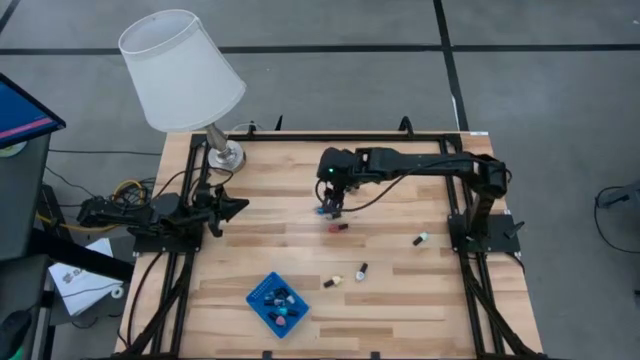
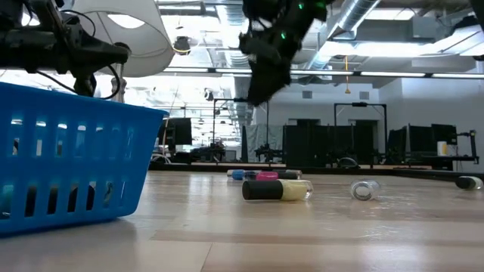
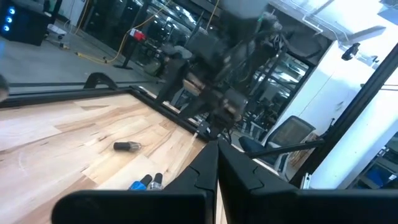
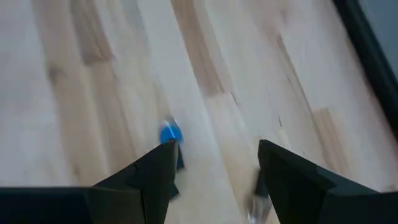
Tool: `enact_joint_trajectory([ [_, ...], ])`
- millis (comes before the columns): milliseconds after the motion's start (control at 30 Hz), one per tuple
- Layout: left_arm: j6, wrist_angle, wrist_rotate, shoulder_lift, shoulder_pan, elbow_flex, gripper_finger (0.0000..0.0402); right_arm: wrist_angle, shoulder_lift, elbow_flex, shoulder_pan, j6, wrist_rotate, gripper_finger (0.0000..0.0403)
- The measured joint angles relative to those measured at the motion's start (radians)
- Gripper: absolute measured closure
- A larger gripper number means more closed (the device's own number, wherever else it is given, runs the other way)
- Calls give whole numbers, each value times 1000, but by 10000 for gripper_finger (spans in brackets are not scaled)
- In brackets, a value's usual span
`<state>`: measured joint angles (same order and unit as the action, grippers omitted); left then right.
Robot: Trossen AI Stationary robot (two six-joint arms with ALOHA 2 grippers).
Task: Pick & Place Nail Polish
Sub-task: Put the brown nail polish bottle in the blue bin
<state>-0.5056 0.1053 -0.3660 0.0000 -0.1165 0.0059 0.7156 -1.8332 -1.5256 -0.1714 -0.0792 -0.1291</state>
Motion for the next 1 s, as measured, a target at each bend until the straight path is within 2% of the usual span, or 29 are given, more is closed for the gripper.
enact_joint_trajectory([
  [167, 0, 0, 28, 0, 18, 0, 401, -37, -6, 84, -46, 0, 0, 186],
  [367, 0, 19, 336, 0, 129, 0, 401, -21, -6, 148, -125, -8, 1, 185],
  [500, 0, 41, 456, 0, 159, 0, 401, -16, -6, 179, -170, 9, 39, 185],
  [767, 0, 39, 472, 0, 150, 0, 401, -32, -7, 183, -215, 90, 57, 185],
  [1000, 0, 39, 472, 0, 146, 0, 401, -41, -75, 181, -229, 109, 62, 175],
])
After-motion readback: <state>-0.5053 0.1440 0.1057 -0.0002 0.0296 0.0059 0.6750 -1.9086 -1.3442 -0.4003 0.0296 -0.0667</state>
